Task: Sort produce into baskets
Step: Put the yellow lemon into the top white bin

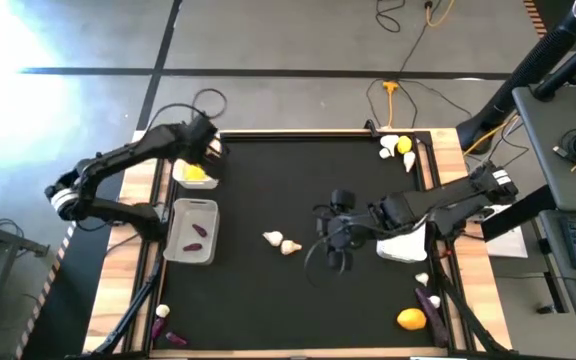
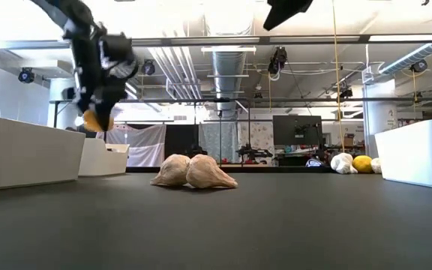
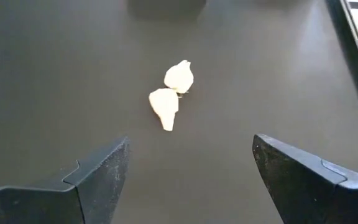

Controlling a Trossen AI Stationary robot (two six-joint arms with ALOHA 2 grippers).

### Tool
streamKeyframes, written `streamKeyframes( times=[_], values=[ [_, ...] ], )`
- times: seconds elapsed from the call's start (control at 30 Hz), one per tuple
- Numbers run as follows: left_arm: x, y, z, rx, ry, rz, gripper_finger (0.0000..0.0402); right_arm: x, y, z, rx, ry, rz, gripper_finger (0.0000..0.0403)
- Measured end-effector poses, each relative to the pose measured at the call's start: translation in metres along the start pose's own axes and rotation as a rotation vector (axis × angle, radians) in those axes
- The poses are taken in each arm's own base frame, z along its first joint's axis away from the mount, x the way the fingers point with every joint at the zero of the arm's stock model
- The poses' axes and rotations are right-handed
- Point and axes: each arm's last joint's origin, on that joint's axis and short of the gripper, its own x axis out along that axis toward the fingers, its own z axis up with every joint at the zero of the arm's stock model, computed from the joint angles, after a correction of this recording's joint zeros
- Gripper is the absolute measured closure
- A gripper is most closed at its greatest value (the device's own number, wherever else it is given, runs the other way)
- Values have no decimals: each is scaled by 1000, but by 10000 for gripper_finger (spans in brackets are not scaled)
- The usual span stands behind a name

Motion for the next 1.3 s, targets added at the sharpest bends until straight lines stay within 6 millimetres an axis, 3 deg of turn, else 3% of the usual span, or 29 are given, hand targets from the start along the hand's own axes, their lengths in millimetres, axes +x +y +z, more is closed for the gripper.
streamKeyframes(
  times=[0.2,0.37,0.67,0.87,1.07,1.2,1.3],
  values=[
    [33,35,7,-136,103,63,209,3,-10,2,-3,7,-13,74],
    [47,37,29,-213,76,127,197,4,-12,3,4,8,-8,74],
    [77,48,52,-220,215,236,168,-2,-15,-1,125,34,-15,74],
    [70,54,60,-196,245,169,121,-1,-15,-13,123,134,-35,74],
    [55,54,58,-225,232,61,84,-1,-1,-21,97,166,5,74],
    [15,36,49,-238,96,-100,85,-8,23,-37,6,226,31,74],
    [-27,6,30,-163,-69,-188,92,-10,45,-53,-24,265,73,74]
  ],
)
